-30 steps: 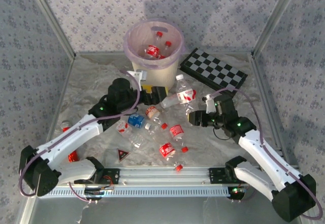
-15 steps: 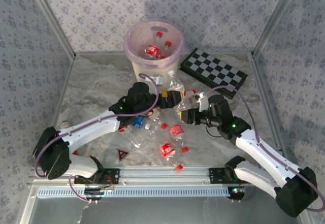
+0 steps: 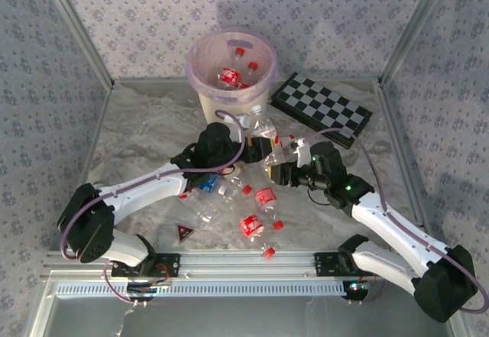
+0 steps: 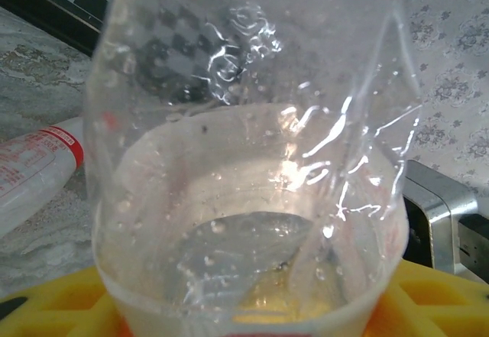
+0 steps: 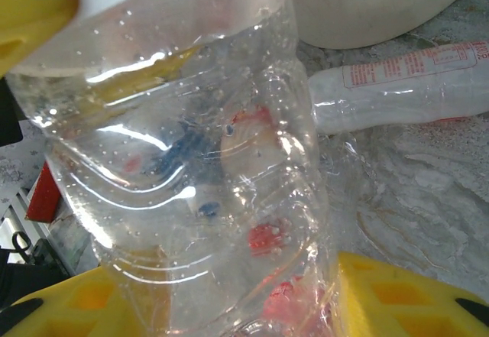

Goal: Put the plastic bottles in the bin

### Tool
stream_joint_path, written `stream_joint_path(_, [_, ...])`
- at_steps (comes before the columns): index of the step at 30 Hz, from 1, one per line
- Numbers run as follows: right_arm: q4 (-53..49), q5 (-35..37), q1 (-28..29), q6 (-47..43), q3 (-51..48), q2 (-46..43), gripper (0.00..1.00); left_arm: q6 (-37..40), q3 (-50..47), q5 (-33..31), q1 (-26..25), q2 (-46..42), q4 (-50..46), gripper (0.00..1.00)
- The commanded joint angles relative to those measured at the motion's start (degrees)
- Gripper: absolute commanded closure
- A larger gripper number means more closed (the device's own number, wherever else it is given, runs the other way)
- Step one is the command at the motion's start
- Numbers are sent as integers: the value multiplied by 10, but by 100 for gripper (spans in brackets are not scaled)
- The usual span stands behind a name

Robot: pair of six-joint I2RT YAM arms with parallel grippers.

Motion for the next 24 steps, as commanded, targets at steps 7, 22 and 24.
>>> stream_joint_path(7, [-19, 0, 0, -6, 10, 10, 17, 33, 51, 8, 5, -2, -18, 46])
stream_joint_path(22, [-40, 64, -51, 23, -23, -107, 0, 86, 97, -19, 33, -36, -104, 66])
stream_joint_path(24, [-34, 76, -69, 40, -29, -132, 0, 93, 112, -30, 36, -42, -122, 72])
